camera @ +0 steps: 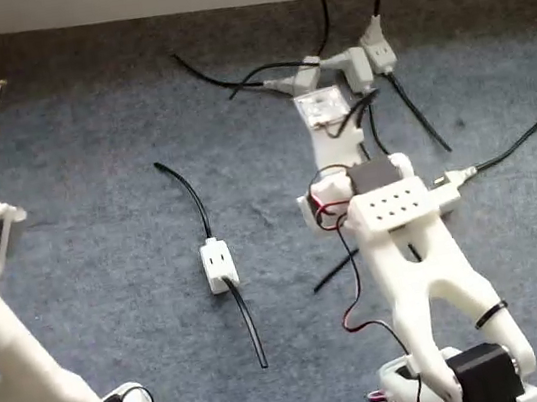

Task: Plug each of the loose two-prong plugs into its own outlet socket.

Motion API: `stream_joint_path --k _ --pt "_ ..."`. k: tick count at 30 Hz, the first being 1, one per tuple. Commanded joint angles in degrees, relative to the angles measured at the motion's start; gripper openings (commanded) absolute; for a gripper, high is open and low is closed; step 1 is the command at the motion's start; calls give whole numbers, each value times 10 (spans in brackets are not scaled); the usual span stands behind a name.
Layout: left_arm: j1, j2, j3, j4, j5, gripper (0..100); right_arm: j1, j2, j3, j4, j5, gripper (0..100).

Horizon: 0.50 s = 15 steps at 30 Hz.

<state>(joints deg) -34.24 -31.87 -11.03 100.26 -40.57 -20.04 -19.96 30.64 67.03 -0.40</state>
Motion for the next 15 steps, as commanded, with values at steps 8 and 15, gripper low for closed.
stream_joint_path --k 8,15 --pt "-193 -174 492 -318 3 165 -119 -8 -37 51 220 183" --pt "-203 -342 749 -476 3 34 -119 -7 38 53 462 183"
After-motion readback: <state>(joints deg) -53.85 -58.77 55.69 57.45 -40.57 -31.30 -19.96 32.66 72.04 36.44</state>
